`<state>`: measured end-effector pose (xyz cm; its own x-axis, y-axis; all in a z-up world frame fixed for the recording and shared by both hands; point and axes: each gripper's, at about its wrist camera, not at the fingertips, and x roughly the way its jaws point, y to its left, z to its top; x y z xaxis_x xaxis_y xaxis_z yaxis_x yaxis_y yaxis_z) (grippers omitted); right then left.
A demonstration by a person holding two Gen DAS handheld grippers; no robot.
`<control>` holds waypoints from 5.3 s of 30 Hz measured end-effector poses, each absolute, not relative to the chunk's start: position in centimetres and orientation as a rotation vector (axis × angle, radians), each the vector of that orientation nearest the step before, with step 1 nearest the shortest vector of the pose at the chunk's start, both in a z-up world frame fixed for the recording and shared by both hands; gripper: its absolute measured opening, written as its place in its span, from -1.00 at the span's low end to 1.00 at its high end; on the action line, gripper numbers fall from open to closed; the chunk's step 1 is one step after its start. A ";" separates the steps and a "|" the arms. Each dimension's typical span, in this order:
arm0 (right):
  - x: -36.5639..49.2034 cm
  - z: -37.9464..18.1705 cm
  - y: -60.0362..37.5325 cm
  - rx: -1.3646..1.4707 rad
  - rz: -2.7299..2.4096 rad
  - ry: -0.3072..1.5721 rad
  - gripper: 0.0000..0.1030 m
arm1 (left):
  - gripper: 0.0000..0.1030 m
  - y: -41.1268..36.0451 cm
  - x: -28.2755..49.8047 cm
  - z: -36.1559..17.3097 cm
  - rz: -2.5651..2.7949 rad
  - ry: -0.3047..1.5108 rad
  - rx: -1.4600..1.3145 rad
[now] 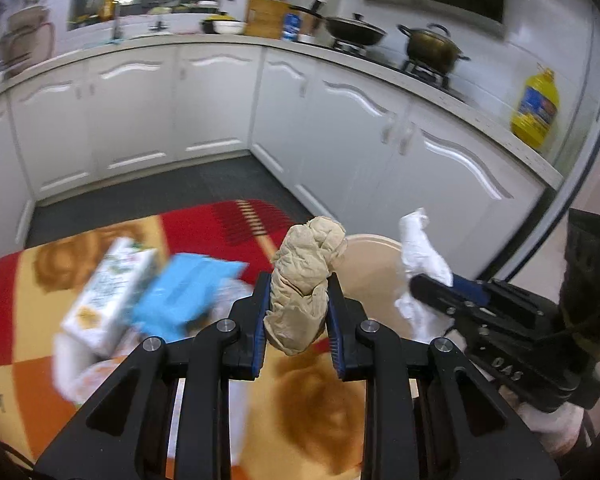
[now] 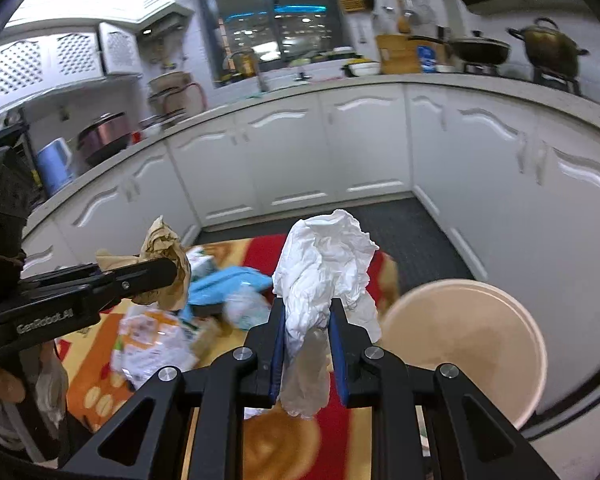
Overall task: Collect trash
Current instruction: 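Carry the paper and tissue to the beige bin and open both grippers, then move both grippers back over the remaining trash on the table, then grasp the green-labelled wrapper with the left gripper while the right grasps the clear plastic bag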
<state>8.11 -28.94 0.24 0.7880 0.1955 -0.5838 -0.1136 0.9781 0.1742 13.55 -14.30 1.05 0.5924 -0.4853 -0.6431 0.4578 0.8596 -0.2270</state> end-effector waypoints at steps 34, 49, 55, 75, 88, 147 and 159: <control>10.4 -10.4 -43.7 0.342 -0.107 0.801 -0.18 | 0.21 -29.9 17.3 -7.3 -0.625 0.990 -0.026; 9.5 -9.0 -42.5 0.317 -0.098 0.772 -0.08 | 0.21 -28.0 14.4 -4.2 -0.567 0.858 -0.004; 8.8 -7.7 -40.9 0.292 -0.088 0.754 0.02 | 0.21 -26.0 13.5 -3.2 -0.523 0.808 -0.005; 7.9 -2.1 -32.9 0.197 0.017 0.675 0.22 | 0.21 -15.9 11.1 -1.5 -0.386 0.743 -0.086; 8.5 -1.8 -26.1 0.151 0.165 0.707 0.33 | 0.21 -5.0 9.9 -1.9 -0.275 0.783 -0.160; 19.3 -9.3 -18.9 0.079 0.349 0.898 -0.16 | -0.06 3.0 12.0 -11.2 -0.256 0.980 -0.303; 14.9 -7.3 -20.6 0.098 0.363 0.833 -0.43 | -0.58 3.5 9.5 -10.2 -0.263 0.958 -0.282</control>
<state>14.92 -20.59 -7.28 0.6153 0.3527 -0.7050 -0.2762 0.9341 0.2262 9.54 3.52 -10.17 0.5487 -0.3422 -0.7628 0.0948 0.9320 -0.3499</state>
